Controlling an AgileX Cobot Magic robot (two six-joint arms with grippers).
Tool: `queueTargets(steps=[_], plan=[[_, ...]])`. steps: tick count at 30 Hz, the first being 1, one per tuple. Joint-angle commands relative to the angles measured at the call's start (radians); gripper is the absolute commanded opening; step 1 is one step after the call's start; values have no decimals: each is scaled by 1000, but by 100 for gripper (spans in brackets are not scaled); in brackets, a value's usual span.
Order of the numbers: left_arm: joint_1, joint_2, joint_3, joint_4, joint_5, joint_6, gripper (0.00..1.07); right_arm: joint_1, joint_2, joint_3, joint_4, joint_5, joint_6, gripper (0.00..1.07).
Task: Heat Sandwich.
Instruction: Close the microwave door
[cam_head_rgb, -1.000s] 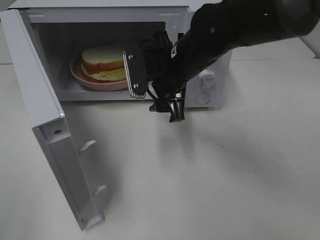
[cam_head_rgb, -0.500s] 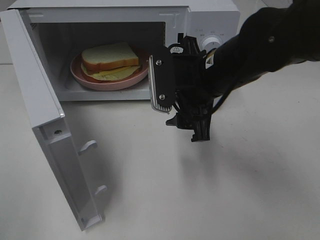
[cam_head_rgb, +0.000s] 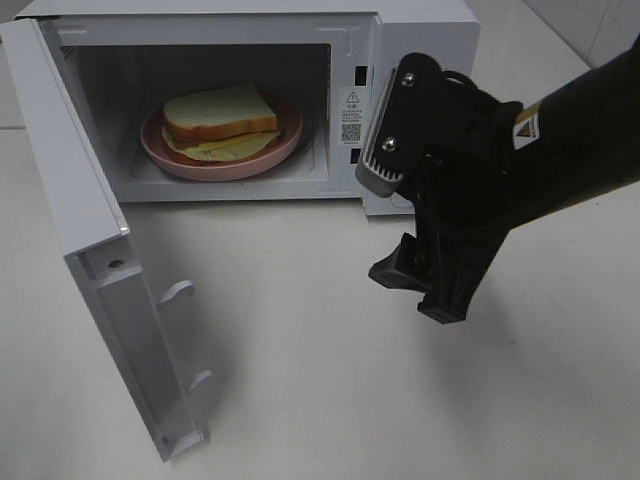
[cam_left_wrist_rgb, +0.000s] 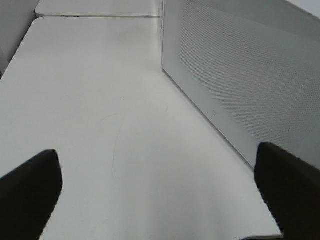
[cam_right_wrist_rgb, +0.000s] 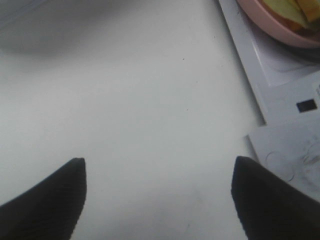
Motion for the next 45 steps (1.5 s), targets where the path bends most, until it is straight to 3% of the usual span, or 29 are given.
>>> queueTargets(steps=[1,18,26,40,45], plan=[[-4,-26,4,-7,-9,-4,101,2,-62,6,3,142,216,76],[-4,-26,4,-7,-9,-4,101,2,-218,5,-23,536,477,76],[-4,-26,4,-7,-9,-4,101,2,-392,6,-23,655,551,76],[-4,-26,4,-7,-9,-4,101,-15,-798,242,-31,690,689,76],[-4,-26,4,-7,-9,-4,101,-146,-935,263,-90,750,707,76]])
